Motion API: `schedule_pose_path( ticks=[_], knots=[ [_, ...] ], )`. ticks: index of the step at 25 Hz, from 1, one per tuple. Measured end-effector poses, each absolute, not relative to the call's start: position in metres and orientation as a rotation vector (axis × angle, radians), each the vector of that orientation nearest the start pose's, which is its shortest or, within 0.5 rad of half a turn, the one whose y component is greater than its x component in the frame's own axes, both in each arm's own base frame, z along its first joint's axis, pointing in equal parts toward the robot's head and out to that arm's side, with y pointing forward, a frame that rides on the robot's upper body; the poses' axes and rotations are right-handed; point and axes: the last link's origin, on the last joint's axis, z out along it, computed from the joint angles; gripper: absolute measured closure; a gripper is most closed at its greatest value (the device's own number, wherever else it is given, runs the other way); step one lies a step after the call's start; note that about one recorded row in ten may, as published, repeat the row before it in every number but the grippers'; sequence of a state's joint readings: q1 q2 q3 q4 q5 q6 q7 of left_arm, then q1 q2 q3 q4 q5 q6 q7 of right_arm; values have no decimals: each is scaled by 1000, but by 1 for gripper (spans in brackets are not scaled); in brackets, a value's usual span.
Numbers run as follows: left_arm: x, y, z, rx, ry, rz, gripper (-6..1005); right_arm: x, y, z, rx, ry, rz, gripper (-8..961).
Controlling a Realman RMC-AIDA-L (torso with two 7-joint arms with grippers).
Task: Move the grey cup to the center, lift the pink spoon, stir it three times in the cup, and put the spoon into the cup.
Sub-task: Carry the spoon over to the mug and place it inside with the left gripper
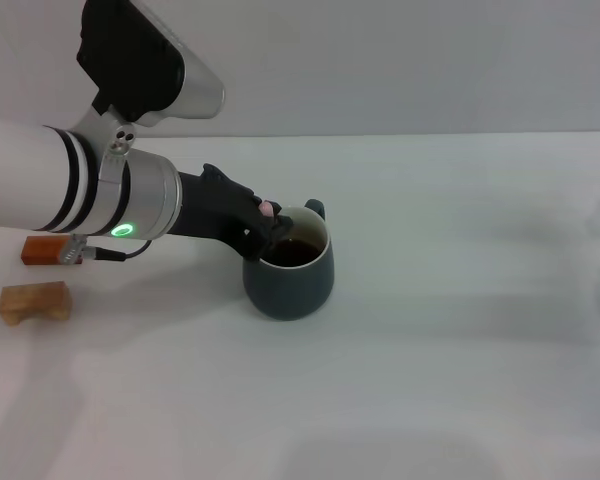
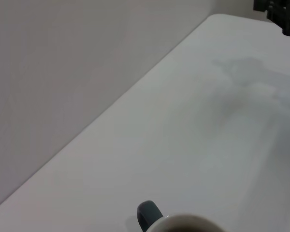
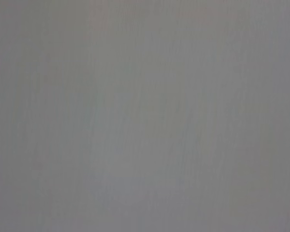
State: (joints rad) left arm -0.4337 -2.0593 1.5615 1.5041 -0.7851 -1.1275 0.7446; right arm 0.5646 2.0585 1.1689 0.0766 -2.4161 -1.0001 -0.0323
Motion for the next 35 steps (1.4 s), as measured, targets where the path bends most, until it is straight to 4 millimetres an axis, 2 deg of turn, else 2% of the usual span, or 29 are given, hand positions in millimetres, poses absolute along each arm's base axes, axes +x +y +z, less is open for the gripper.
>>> schedule_pose_path(
  ticks=[13, 21, 30, 35],
  knots=[
    [-126, 366, -16, -2535, -417, -92, 852, 339, 375, 15, -1525, 477, 448, 954],
    [-135, 372, -12, -2497, -407, -44, 851, 340, 374, 15, -1525, 479, 446, 954],
    [-145, 364, -10, -2542, -465, 32, 846, 337, 376, 14, -1535, 469, 449, 954],
    [-140, 358, -12, -2572, -460, 32, 843, 335, 377, 14, -1537, 466, 452, 954]
  ],
)
